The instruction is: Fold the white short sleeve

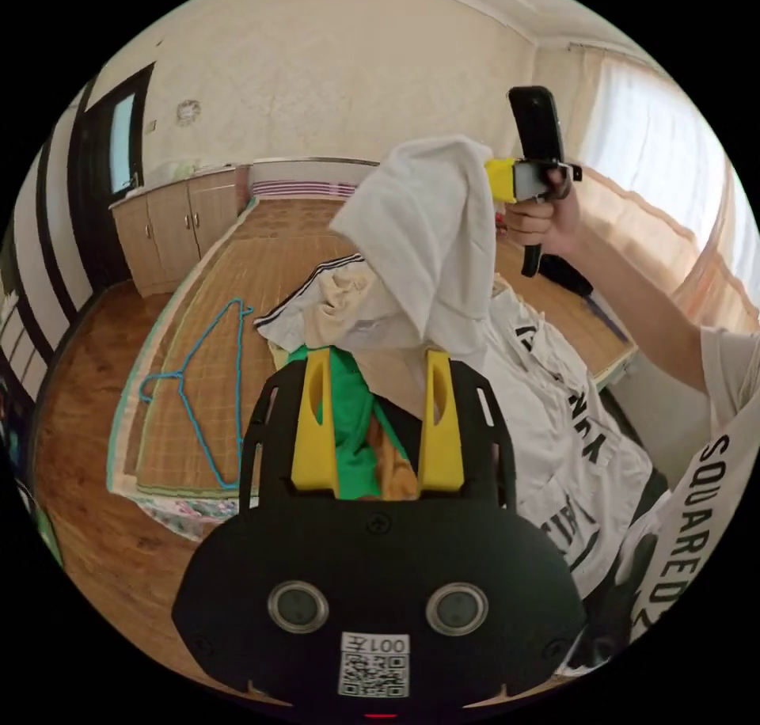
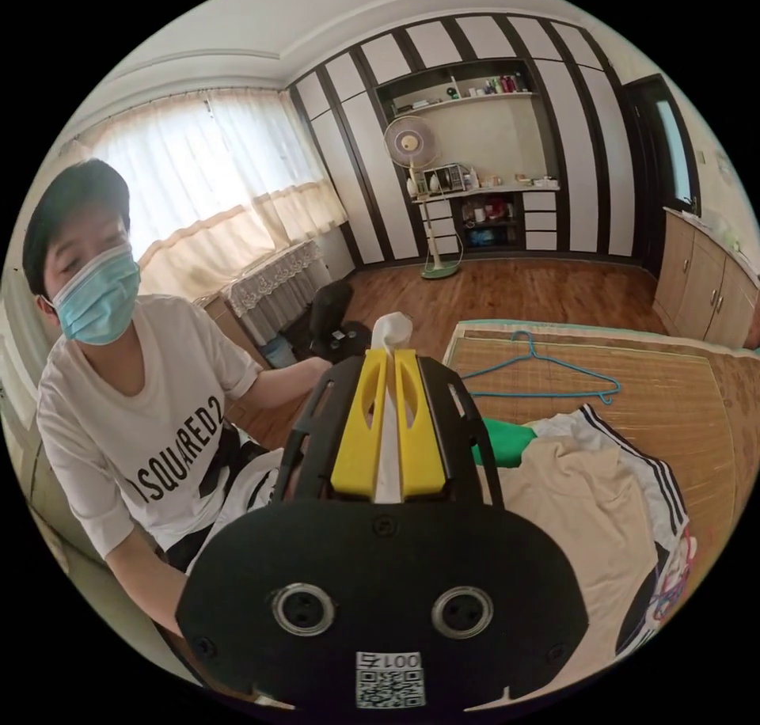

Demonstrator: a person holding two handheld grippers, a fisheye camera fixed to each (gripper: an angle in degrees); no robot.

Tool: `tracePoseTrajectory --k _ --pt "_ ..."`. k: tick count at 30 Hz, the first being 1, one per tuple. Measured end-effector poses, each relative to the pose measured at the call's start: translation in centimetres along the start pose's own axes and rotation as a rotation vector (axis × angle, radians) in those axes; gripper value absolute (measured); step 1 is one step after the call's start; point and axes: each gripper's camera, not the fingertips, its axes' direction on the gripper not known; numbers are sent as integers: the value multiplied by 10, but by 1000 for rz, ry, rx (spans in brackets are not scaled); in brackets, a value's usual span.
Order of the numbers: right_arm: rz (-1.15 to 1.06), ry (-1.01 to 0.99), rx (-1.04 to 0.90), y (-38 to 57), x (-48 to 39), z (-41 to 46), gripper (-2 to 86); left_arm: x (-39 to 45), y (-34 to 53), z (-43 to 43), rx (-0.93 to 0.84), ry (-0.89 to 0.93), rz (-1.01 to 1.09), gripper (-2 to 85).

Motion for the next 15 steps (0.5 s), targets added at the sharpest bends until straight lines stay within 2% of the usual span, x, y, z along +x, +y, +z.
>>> tracePoseTrajectory --k 4,9,15 --pt "-2 31 -53 -4 -14 -6 11 7 -3 -12 -34 -64 181 144" --pt "2 45 -80 -10 -29 -9 10 11 3 -36 117 1 265 126" --pt "-31 54 -79 -19 -58 2 12 10 4 -41 195 22 205 7"
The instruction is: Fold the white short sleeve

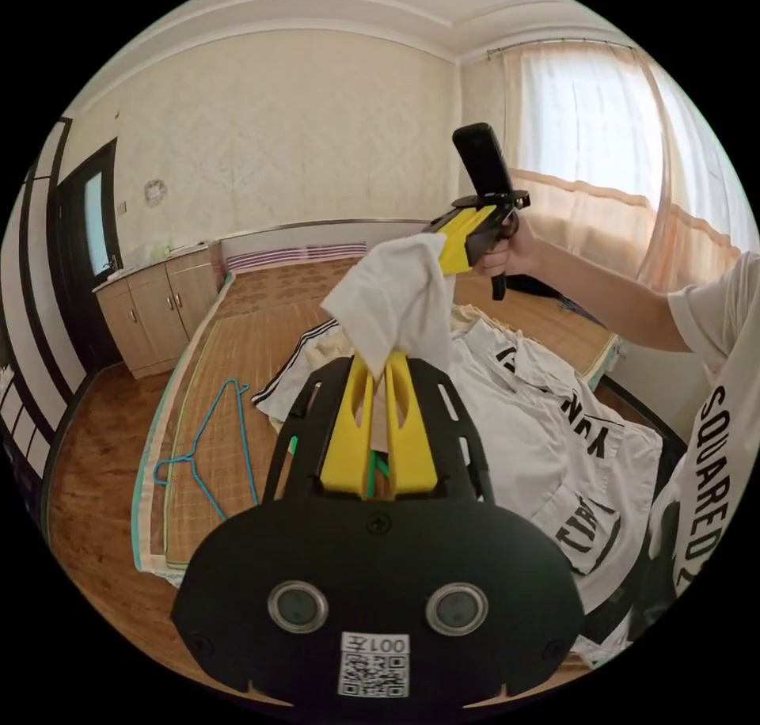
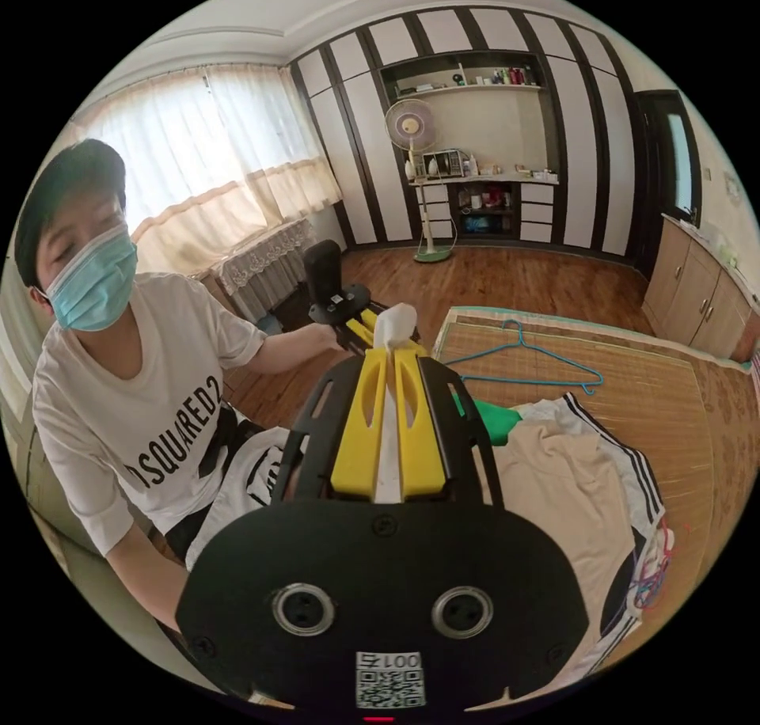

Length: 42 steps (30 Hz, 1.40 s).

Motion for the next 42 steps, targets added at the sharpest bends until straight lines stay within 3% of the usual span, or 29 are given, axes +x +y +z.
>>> tracePoseTrajectory --k 3,8,14,23,25,27,29,32,36,42 --pt "24 100 -85 -2 -12 6 16 1 -4 -14 -24 -29 13 -5" --pt "30 333 -174 -13 -46 23 47 25 -33 -20 -275 -210 226 -9" --pt "-54 288 -199 -44 -87 58 139 60 -67 -21 -440 -346 386 -10" --pt "-102 220 -273 -55 -143 106 144 76 -88 -12 -634 -465 306 -10" --pt "-69 270 -208 -50 -160 109 140 75 -91 -10 -651 -458 271 -10" --pt "-7 410 -162 -43 -174 117 123 76 -93 -8 -644 -453 250 -10" --pt "-17 675 -157 -35 -195 131 76 83 -95 -9 -618 -443 250 -9" --pt "-64 794 -135 -32 -213 131 40 90 -92 -12 -603 -499 270 -7" --pt "-63 756 -118 -31 -223 108 31 92 -78 -20 -510 -458 260 8" --pt "-149 675 -122 -23 -228 80 26 83 -43 -20 -384 -367 106 99"
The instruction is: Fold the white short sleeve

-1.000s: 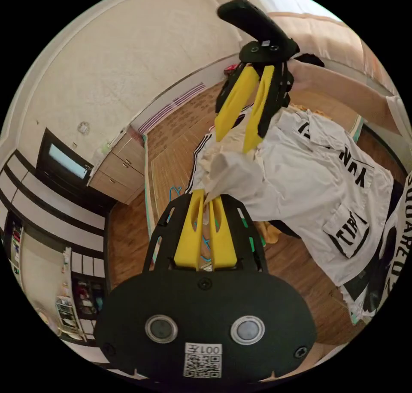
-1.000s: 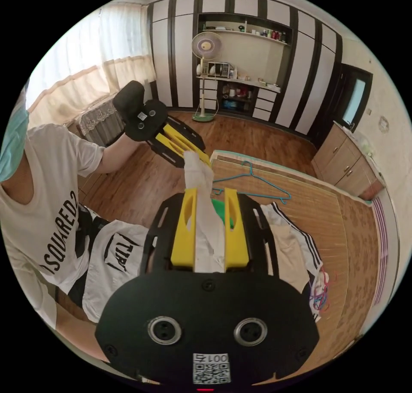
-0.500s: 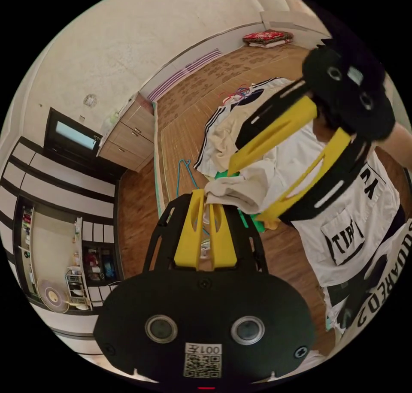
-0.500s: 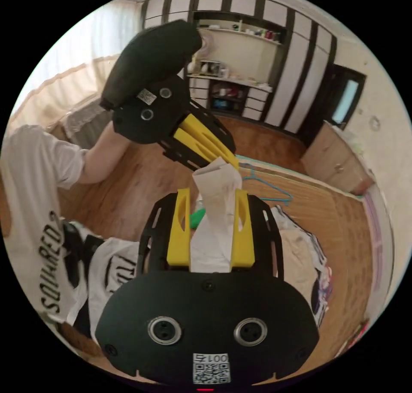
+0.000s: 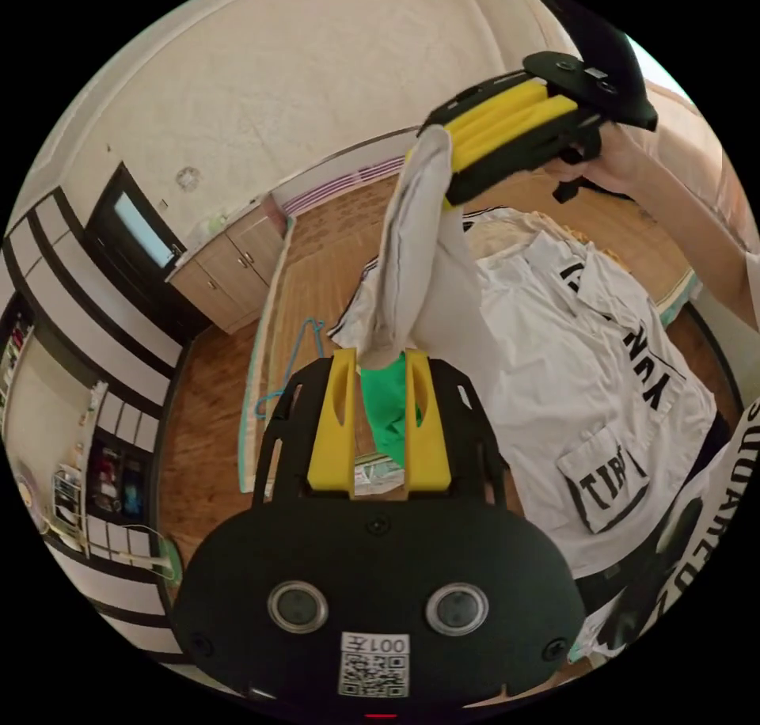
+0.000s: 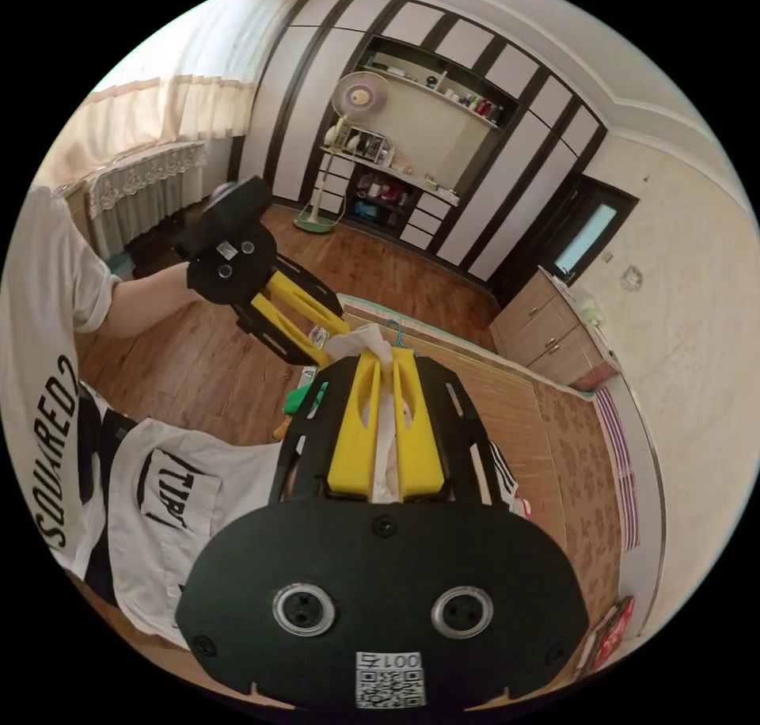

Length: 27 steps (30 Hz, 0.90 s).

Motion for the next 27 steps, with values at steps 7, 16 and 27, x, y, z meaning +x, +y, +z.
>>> tracePoseTrajectory --k 7,16,27 --pt "-80 -89 32 12 19 -8 25 3 20 30 16 124 -42 143" --pt "-105 -230 87 35 45 -19 26 -20 14 31 267 260 3 54" --pt "2 -110 49 62 89 -6 24 10 -16 0 267 207 121 -10"
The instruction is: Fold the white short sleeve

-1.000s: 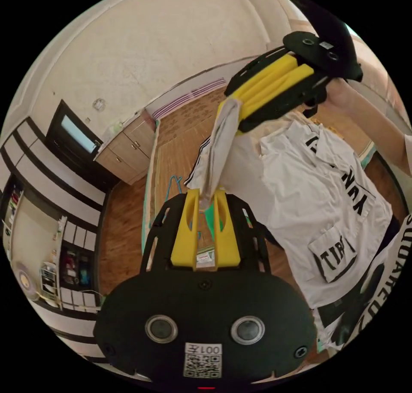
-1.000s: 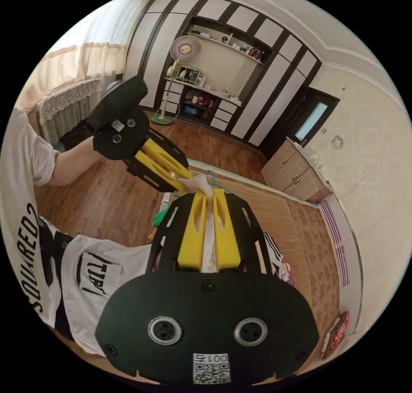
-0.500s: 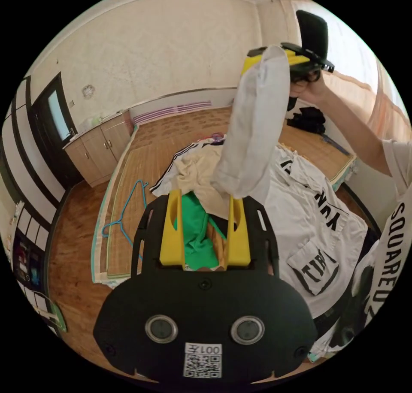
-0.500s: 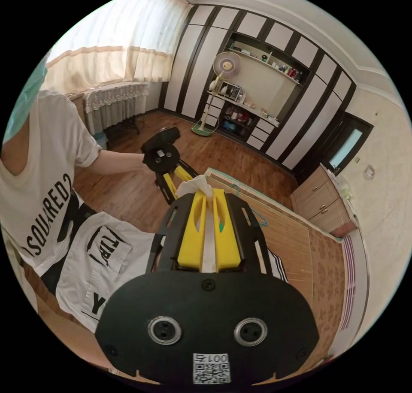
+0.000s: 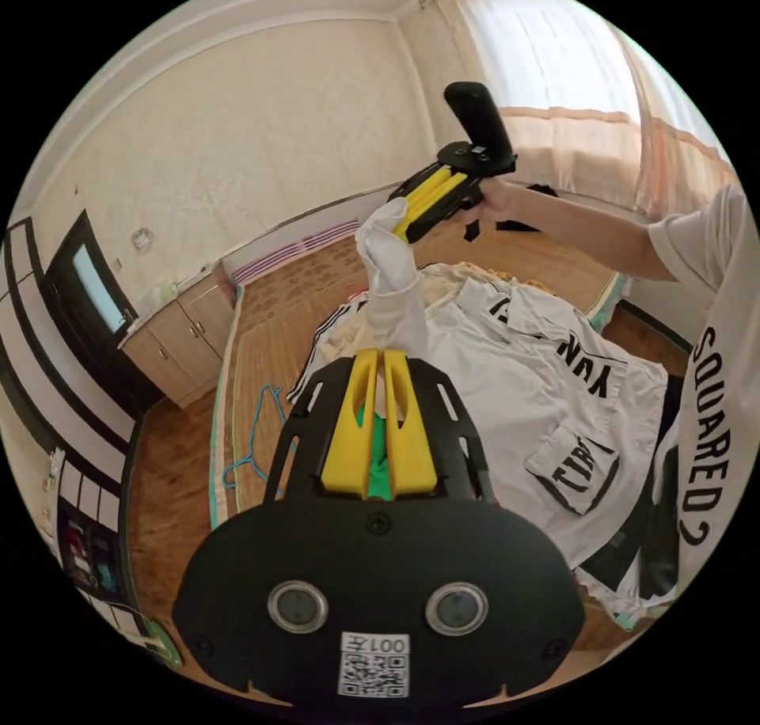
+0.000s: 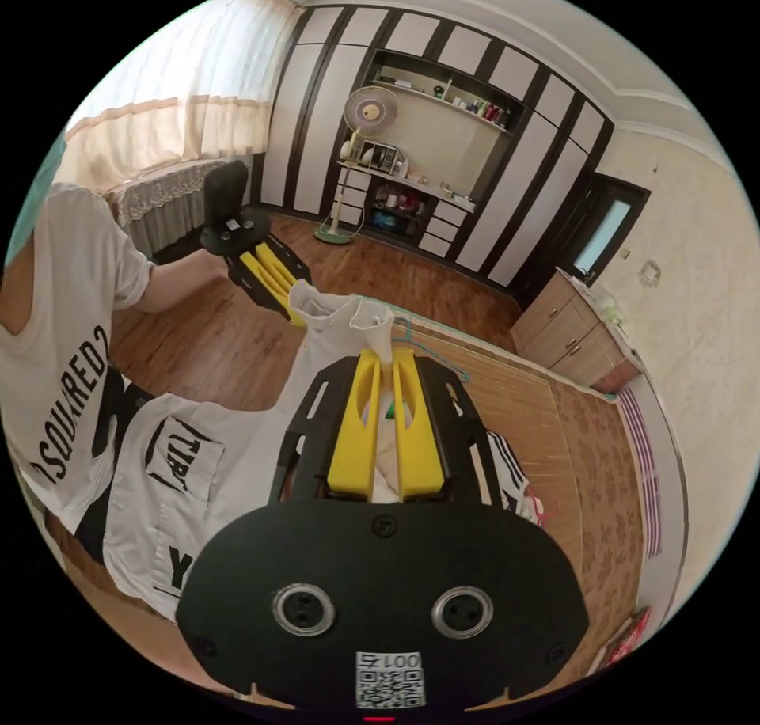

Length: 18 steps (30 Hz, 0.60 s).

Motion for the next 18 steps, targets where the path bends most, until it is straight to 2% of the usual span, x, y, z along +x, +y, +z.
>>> tracePoseTrajectory --k 4,9,12,16,18 --pt "12 -82 -12 23 4 -14 25 52 -26 10 -63 -18 164 -10" --pt "33 -161 -131 58 -14 -27 26 124 -42 47 -166 153 389 -10" --pt "72 -260 -268 85 -34 -13 29 166 -38 87 -286 251 474 -10" --pt "117 -374 -615 136 -68 36 30 206 -20 129 -403 417 435 -8" --pt "106 -420 -732 153 -78 47 30 213 -14 132 -440 416 420 -7"
